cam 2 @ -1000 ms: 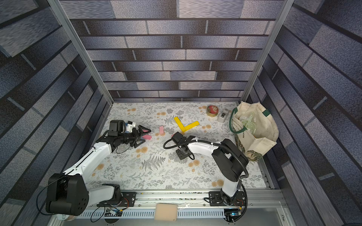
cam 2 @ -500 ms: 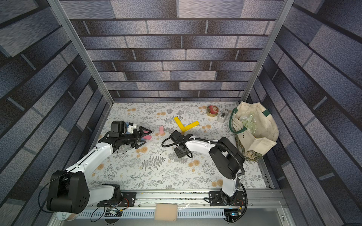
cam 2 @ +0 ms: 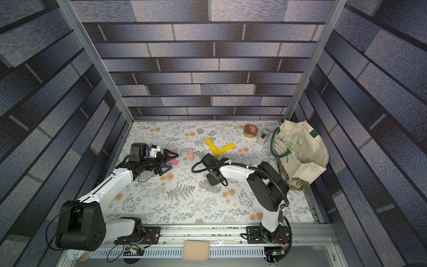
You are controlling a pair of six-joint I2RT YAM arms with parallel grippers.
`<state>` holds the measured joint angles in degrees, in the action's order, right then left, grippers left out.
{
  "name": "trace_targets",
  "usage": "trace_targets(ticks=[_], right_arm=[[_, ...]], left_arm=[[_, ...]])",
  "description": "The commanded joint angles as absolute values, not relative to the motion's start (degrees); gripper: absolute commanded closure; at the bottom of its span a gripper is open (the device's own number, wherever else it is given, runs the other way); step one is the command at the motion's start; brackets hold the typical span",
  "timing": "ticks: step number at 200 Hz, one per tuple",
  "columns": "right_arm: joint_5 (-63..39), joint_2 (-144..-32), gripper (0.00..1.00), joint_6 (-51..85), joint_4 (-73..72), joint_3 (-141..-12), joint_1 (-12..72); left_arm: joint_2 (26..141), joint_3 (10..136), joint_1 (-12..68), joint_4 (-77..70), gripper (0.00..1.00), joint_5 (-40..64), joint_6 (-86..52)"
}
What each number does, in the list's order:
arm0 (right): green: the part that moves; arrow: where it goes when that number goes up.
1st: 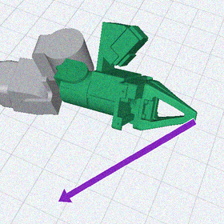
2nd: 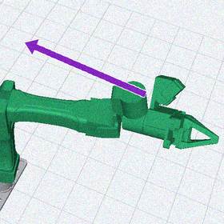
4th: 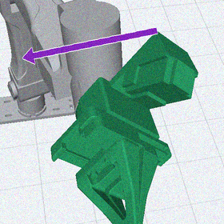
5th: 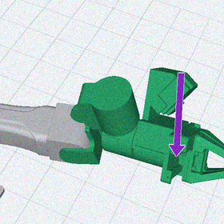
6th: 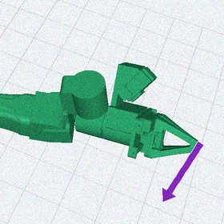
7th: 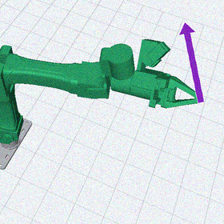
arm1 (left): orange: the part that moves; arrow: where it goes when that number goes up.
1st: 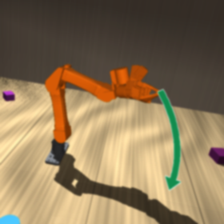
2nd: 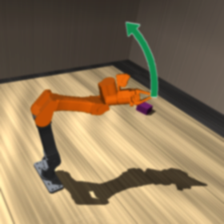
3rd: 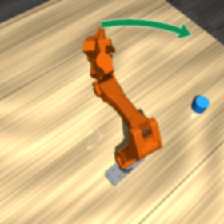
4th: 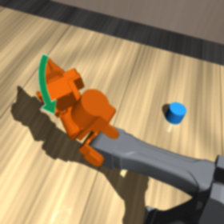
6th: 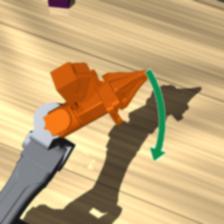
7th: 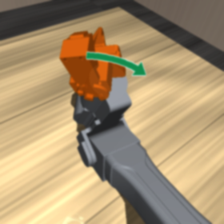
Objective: Assemble the letter v with building blocks
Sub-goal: Assemble the building block at the center of the board.
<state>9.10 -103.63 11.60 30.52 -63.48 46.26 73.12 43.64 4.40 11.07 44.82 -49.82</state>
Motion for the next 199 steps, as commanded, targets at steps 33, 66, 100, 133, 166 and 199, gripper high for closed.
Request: trace_targets(ticks=[33, 66, 100, 133, 166, 199], right_arm=[[9.6, -104.2, 0.76, 12.1, 31.6, -62.1, 45.5], [9.5, -104.5, 0.76, 12.0, 31.5, -62.0, 45.5], [9.3, -105.0, 0.76, 12.1, 31.4, -62.4, 45.5], [9.1, -105.3, 0.76, 12.0, 31.3, -62.7, 45.5], [9.2, -105.6, 0.76, 11.9, 31.4, -63.0, 45.5], [9.1, -105.6, 0.76, 11.9, 31.4, -63.2, 45.5]], left_arm=[[73.8, 43.6, 4.0, 10.6, 0.00, 45.6, -50.0], [74.0, 43.4, 4.0, 10.6, 0.00, 45.4, -49.9], [74.3, 43.5, 3.9, 10.7, 0.00, 45.5, -49.9], [74.5, 43.5, 3.9, 10.7, 0.00, 45.4, -49.9], [74.7, 43.5, 3.9, 10.7, 0.00, 45.4, -49.9], [74.9, 43.4, 3.9, 10.7, 0.00, 45.4, -49.9]])
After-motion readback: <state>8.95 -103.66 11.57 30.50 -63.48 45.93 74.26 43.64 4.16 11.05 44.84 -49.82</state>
